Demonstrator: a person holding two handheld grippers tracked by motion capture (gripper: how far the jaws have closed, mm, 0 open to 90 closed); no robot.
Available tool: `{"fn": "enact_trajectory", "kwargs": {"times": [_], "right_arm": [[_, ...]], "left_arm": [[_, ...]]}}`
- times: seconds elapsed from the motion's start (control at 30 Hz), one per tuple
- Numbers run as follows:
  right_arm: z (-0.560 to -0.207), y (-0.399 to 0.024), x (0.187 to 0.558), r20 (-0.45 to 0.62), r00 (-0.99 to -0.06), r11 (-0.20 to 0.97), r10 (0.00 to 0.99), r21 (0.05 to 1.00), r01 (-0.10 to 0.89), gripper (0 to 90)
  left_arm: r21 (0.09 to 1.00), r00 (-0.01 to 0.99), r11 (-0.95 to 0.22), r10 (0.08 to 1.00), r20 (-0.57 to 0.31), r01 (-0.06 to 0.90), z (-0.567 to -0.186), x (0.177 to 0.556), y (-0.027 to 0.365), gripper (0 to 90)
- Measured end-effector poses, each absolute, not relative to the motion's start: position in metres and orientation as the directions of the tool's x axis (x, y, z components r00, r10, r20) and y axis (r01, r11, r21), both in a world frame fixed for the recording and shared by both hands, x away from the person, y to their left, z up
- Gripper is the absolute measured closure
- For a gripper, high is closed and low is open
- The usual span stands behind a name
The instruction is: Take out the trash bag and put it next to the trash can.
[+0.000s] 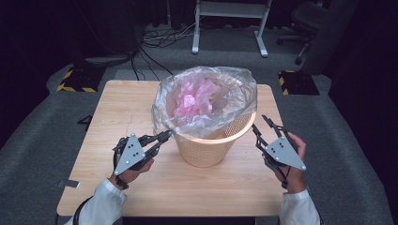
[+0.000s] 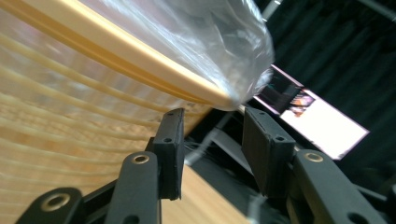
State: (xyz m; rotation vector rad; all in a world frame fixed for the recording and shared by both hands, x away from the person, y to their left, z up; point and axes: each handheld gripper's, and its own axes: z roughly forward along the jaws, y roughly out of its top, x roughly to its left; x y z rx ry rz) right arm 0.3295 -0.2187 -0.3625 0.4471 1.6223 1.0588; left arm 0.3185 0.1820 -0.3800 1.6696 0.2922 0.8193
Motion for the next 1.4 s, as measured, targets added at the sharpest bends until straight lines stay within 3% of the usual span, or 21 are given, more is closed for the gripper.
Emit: {"fn": "enact_trajectory", "kwargs": {"times": [0.17,0.43,0.7,0.87,1.1,1.13,1.17,1.2,1.27,1.4], "right_arm": [[-0.372,-0.213,0.316,-0.527,-0.382,0.471,0.759,0.850,-0.237,56.8],[-0.390,-0.198,0.287,-0.415,-0.508,0.326,0.755,0.909,-0.259,62.6],[-0.399,-0.164,0.270,-0.395,-0.613,0.250,0.684,0.917,-0.312,65.5],[-0.400,-0.131,0.270,-0.335,-0.686,0.127,0.646,0.933,-0.336,67.3],[-0.395,-0.113,0.279,-0.262,-0.685,0.032,0.680,0.944,-0.329,71.4],[-0.394,-0.111,0.284,-0.239,-0.678,0.018,0.695,0.948,-0.317,76.2],[-0.394,-0.111,0.284,-0.239,-0.678,0.018,0.695,0.948,-0.317,76.2],[-0.393,-0.108,0.286,-0.241,-0.679,0.022,0.694,0.949,-0.315,84.9],[-0.392,-0.103,0.288,-0.284,-0.665,0.065,0.691,0.940,-0.334,90.0],[-0.393,-0.095,0.294,-0.321,-0.659,0.101,0.680,0.932,-0.349,90.0]], "left_arm": [[0.934,0.738,-0.283,0.579,0.346,-0.216,-0.389,0.319,0.174,89.7],[0.926,0.752,-0.321,0.555,0.355,-0.200,-0.401,0.318,0.160,89.8],[0.930,0.759,-0.305,0.552,0.346,-0.203,-0.403,0.317,0.151,89.8],[0.931,0.763,-0.299,0.546,0.346,-0.209,-0.405,0.316,0.146,89.8],[0.926,0.772,-0.304,0.524,0.360,-0.225,-0.406,0.312,0.139,89.8],[0.924,0.775,-0.307,0.517,0.362,-0.227,-0.407,0.311,0.137,89.8],[0.922,0.775,-0.314,0.514,0.367,-0.229,-0.407,0.310,0.135,89.8],[0.920,0.780,-0.314,0.505,0.370,-0.233,-0.408,0.308,0.132,89.8],[0.917,0.781,-0.320,0.499,0.375,-0.236,-0.408,0.307,0.131,89.8],[0.908,0.780,-0.331,0.484,0.396,-0.256,-0.409,0.303,0.126,89.8]]}}
